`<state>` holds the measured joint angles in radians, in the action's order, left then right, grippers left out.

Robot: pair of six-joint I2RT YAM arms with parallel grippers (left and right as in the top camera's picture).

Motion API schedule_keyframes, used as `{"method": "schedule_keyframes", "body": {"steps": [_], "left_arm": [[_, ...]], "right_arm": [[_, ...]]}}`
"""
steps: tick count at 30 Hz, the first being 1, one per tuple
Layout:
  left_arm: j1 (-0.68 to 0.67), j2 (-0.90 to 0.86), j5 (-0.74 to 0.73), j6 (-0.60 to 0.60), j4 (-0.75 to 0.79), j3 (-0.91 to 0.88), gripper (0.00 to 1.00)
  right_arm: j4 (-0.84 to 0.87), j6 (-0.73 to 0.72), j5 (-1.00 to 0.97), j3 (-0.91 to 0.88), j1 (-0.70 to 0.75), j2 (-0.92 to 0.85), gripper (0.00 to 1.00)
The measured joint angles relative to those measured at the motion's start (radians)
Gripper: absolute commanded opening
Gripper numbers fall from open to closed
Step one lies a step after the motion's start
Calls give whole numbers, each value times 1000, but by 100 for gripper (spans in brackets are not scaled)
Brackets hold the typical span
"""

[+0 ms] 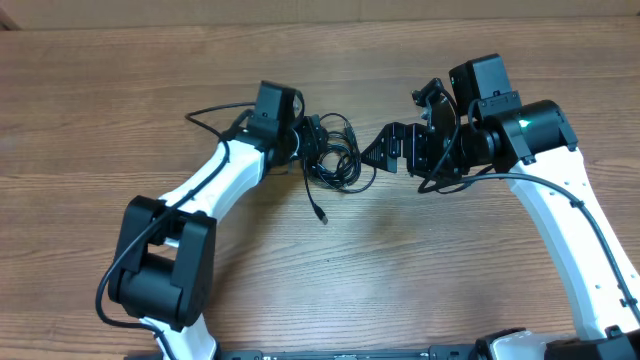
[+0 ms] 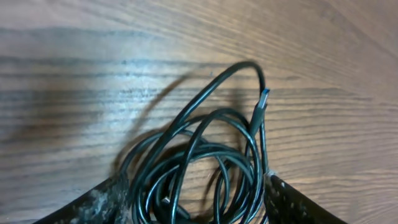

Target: Untangle cables

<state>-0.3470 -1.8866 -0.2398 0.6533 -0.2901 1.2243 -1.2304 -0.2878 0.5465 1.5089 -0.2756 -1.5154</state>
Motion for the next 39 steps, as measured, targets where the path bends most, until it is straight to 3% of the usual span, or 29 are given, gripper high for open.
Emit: {"method": "schedule_keyframes", "body": {"steps": [5, 7, 10, 16, 21, 25, 27, 36, 39], "left_arm": [[-7, -40, 10, 7, 2, 0, 64], [-7, -62, -2, 7, 8, 0, 60], [-7, -94, -21, 12, 10, 0, 47], [-7, -95, -21, 22, 22, 0, 38], [-7, -95, -16, -2, 9, 0, 37], [-7, -95, 10, -10, -26, 0, 23], [-7, -95, 18, -27, -30, 0, 4], [-7, -74, -31, -35, -48, 0, 4], [-7, 71, -100, -35, -51, 0, 4]], "right_arm": [[0, 0, 0, 0, 0, 0, 100], [-1, 0, 10, 0, 0, 0, 100], [0, 0, 35, 0, 0, 0, 100], [0, 0, 42, 0, 0, 0, 100], [0, 0, 49, 0, 0, 0, 100], [-1, 0, 49, 0, 0, 0, 100], [-1, -1, 50, 0, 0, 0, 100], [-8, 0, 50, 0, 0, 0, 100], [-9, 0, 49, 0, 0, 0, 100]]}}
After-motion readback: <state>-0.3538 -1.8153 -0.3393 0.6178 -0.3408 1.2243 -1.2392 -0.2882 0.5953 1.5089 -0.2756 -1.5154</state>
